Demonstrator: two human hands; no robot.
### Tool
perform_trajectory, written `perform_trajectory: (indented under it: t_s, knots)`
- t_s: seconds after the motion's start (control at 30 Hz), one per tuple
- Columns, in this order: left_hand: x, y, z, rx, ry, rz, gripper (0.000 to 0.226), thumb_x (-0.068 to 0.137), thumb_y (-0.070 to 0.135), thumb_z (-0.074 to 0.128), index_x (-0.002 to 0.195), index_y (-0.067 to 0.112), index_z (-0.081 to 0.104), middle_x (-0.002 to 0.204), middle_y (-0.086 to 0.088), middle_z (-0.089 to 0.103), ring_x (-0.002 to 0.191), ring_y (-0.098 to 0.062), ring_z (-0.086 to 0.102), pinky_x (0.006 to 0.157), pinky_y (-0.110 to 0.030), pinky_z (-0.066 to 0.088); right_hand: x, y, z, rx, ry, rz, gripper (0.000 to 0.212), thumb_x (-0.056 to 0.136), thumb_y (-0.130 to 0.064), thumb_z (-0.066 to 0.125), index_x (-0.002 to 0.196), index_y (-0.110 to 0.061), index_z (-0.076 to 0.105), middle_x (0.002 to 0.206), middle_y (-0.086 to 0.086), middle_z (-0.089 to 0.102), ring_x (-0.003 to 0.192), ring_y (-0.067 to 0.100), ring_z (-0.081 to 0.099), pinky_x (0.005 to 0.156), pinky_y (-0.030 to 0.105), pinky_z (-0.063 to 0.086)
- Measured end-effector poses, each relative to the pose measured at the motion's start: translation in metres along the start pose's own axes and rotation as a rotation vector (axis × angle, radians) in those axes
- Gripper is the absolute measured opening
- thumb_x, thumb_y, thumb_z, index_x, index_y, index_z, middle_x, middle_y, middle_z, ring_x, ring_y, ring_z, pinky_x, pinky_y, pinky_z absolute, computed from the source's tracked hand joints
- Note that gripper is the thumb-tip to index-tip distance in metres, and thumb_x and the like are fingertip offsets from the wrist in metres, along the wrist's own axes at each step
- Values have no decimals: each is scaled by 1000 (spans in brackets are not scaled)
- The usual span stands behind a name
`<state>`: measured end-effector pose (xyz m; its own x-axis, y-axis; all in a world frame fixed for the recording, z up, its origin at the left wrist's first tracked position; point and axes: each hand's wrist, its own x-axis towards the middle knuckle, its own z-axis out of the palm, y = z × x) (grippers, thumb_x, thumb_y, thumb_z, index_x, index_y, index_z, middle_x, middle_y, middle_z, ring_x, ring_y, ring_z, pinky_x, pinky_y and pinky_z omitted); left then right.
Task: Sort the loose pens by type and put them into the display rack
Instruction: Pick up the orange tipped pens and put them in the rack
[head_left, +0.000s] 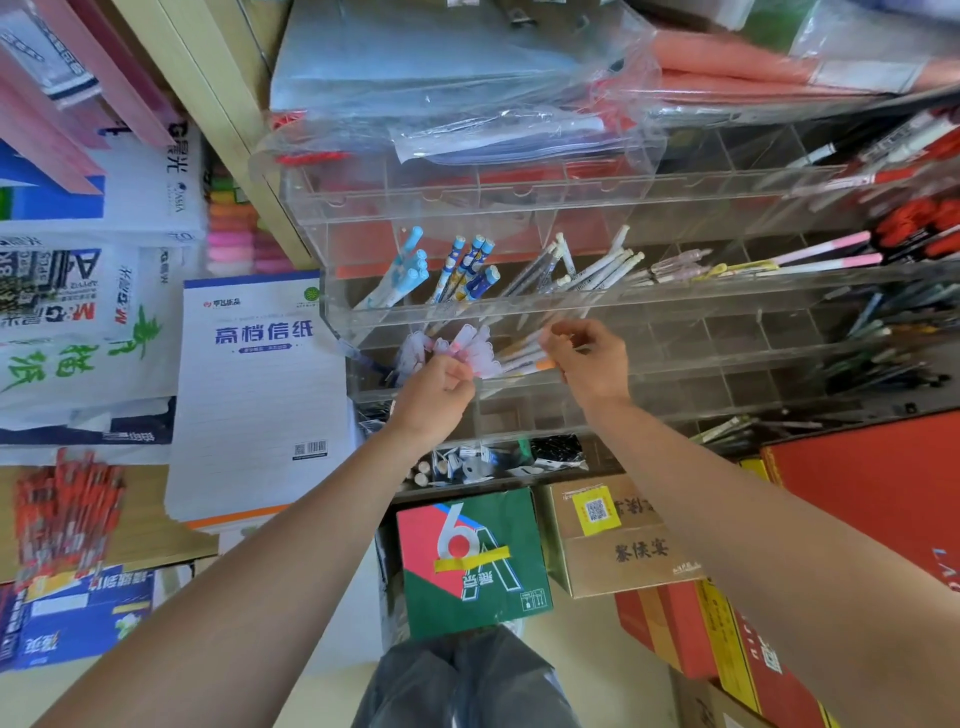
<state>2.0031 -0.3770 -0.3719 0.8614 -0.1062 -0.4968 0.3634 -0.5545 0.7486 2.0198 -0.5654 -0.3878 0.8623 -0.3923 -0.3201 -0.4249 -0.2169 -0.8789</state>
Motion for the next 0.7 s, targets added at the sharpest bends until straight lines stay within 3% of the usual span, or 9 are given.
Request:
perform_trajectory:
  t_s: [0.1,0.2,0.33,0.4,0.53,0.7]
  knots:
    - [-2,-1,1,-5,-14,17,11,95,18,51,105,17,52,101,1,60,101,-21,61,90,-38,49,-2,-3,-3,-21,-28,0,32,76,-27,80,95,-25,55,89,0,57,76,17,58,71,32,53]
    - [-5,-6,0,-27,-12,31,7,96,17,50,102,19,53,106,0,61,95,-19,63,84,-34,49,-14,-8,-8,-45,-6,-19,43,79,-28,77,107,-17,47,85,-4,50,71,8,50,66,20,46]
    - [-18,-12,-3,-67,21,76,10,96,15,49,99,16,59,95,-2,67,72,-13,63,67,-22,47,-40,-9,-13,-75,30,-77,26,89,-24,65,106,-15,47,81,-6,48,70,6,46,62,15,41]
    - [-29,-18,-9,-74,29,104,12,97,14,49,97,16,60,88,-3,67,69,-14,62,69,-26,51,-56,-10,-10,-87,4,-113,11,93,-17,59,100,-17,51,80,-6,52,71,8,49,63,18,40]
    - [-53,-39,-32,-68,104,141,12,94,20,53,90,20,65,77,3,67,77,-17,65,75,-36,53,-91,-15,13,-146,-197,-235,12,89,-6,56,86,-18,59,73,-5,58,64,6,51,62,19,42]
    - [-92,-97,-97,-41,311,121,14,89,25,57,88,16,68,78,1,68,80,-21,65,75,-36,51,-150,-33,97,-211,-466,-271,10,90,-8,57,92,-15,62,74,-3,60,61,8,53,60,22,45]
